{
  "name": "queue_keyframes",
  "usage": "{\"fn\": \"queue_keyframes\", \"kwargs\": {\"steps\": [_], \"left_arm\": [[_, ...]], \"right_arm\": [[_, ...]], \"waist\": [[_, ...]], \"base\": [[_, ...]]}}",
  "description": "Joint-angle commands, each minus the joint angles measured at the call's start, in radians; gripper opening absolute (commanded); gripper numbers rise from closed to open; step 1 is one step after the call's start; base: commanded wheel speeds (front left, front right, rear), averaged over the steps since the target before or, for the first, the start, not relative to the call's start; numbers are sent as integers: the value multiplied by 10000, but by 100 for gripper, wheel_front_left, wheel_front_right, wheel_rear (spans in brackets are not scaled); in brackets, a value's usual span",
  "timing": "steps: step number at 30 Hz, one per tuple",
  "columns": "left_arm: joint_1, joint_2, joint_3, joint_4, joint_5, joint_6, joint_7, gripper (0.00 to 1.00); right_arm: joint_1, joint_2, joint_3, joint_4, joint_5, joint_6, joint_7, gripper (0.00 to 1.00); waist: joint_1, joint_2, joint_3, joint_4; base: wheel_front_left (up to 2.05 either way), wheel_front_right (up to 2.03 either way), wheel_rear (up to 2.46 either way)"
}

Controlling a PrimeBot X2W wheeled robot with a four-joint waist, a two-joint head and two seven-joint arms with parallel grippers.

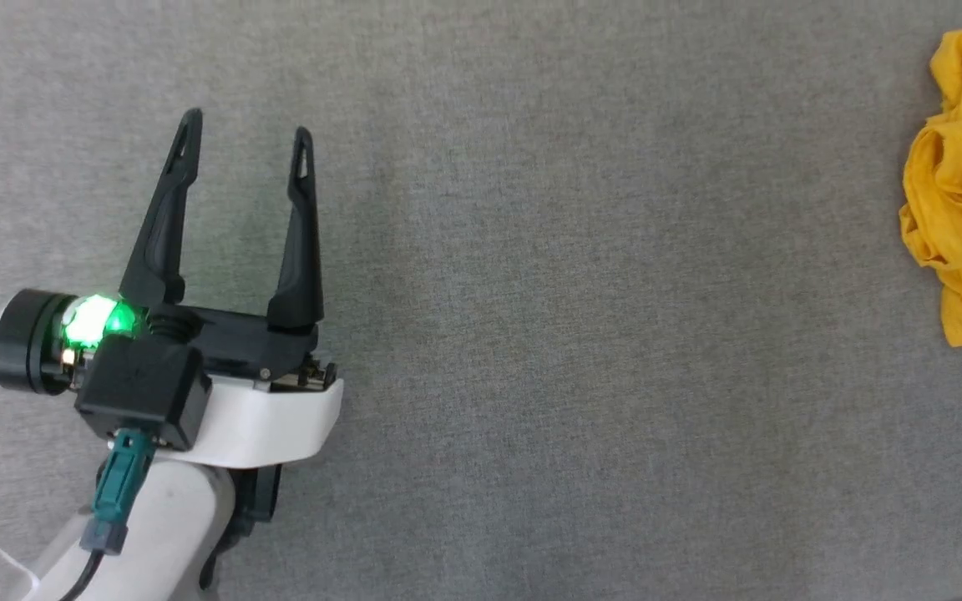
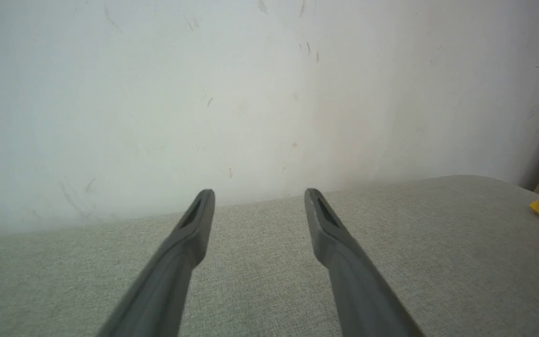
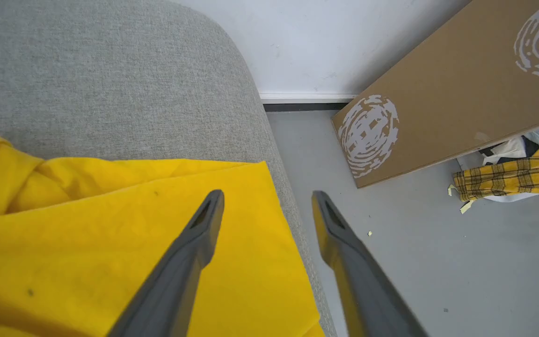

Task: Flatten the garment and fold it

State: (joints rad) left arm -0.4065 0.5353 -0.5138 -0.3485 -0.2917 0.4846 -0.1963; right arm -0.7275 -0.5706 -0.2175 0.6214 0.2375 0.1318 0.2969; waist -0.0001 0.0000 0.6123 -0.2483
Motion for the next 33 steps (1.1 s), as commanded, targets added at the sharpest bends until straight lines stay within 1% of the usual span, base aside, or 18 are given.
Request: {"fn": "queue_keyframes", "kwargs": {"steps": [1, 5, 7, 12, 15, 20, 25, 29, 33], "left_arm": [[218, -68, 72, 121, -51, 49, -147, 100], [495, -247, 210, 348, -161, 185, -394, 100], [689, -338, 233, 408, -260, 166, -481, 100], [1219, -581, 430, 552, -587, 104, -604, 100], [1544, -702, 536, 628, -694, 53, -633, 100], [2059, -910, 760, 749, -876, -59, -649, 100], [2713, -1104, 1046, 920, -1088, -157, -652, 100], [3083, -1206, 1089, 1153, -1185, -321, -653, 100], [3325, -1459, 1190, 1279, -1118, -449, -654, 100]], "right_arm": [[210, 25, 67, -113, 171, -11, -136, 100], [717, 139, 239, -685, 657, -11, -482, 100], [1064, 213, 320, -1110, 892, -11, -640, 100], [2070, 621, 400, -2437, 1476, -11, -747, 100], [2720, 941, 203, -3337, 1597, -11, -843, 100], [3725, 1842, -330, -4803, 1360, -11, -1372, 100], [4657, 2958, -381, -6127, 857, -11, -1933, 100], [5406, 3644, -154, -6821, 424, -11, -2207, 100], [6136, 4243, -53, -7249, -67, -11, -2724, 100]], "waist": [[1, 0, -472, 145], [1, 0, -1072, 347], [1, 0, -1377, 458], [1, 0, -2120, 692], [1, 0, -2536, 884], [1, 0, -3105, 1198], [1, 0, -3677, 1417], [1, 0, -4033, 1570], [1, 0, -4317, 1752]], "base": [[0, 0, 0], [0, 0, 0], [0, 0, 0], [0, 0, 0], [0, 0, 0], [0, 0, 0], [0, 0, 0], [0, 0, 0], [0, 0, 0]]}}
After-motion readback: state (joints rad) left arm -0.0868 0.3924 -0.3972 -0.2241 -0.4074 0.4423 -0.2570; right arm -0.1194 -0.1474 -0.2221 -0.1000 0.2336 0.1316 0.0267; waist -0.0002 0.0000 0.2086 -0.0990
